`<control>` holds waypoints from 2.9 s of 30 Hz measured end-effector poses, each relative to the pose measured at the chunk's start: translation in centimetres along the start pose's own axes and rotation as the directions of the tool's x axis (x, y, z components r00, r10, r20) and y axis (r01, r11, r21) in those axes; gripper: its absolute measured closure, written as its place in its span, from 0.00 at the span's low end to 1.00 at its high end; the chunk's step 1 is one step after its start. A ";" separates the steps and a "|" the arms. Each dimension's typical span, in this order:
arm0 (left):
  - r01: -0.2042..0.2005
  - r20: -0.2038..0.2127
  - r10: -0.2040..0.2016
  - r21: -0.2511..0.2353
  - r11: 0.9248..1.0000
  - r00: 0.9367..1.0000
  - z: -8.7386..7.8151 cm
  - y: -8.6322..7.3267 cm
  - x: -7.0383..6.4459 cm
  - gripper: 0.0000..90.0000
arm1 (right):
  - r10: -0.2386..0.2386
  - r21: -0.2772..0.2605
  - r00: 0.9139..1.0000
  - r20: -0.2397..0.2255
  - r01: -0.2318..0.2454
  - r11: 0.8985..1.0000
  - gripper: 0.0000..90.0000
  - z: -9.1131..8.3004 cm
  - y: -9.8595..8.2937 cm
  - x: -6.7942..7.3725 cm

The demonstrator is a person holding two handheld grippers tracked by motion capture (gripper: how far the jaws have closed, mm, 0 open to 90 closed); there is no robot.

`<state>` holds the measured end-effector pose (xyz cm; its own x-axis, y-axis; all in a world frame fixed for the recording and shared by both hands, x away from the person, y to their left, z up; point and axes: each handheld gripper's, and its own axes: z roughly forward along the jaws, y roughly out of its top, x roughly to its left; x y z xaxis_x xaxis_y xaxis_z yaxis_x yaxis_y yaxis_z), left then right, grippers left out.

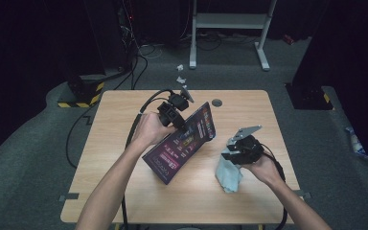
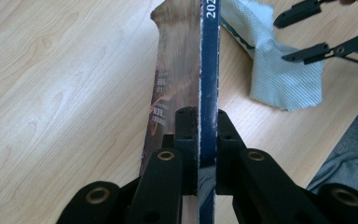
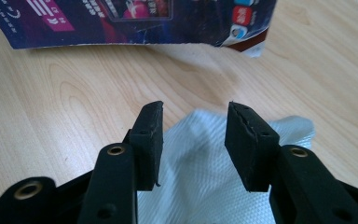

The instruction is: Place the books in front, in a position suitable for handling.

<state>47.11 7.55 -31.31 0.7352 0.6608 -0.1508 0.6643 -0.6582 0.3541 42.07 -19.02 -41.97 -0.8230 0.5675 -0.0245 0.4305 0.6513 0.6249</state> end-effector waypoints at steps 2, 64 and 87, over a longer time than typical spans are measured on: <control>-0.003 -0.001 0.003 0.003 1.000 1.000 0.0 0.0 0.0 0.93 | -0.008 -0.017 1.000 0.002 0.008 1.000 0.62 -0.5 0.2 -0.2; -0.200 0.051 0.198 0.040 0.979 0.979 0.6 0.9 -2.8 0.93 | -0.330 -0.087 0.942 -0.056 0.325 0.942 0.42 -3.9 10.9 -2.6; -0.271 0.023 0.270 0.052 0.961 0.963 0.9 0.8 -3.0 0.87 | -0.450 -0.023 0.870 -0.201 0.455 0.890 0.82 -4.2 11.1 -2.0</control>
<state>45.58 4.70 -31.35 0.8901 0.4504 -0.0704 0.4465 -0.8303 0.3336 46.94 -15.04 -31.65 -0.9843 0.0996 -0.1459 0.0001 0.8262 0.5634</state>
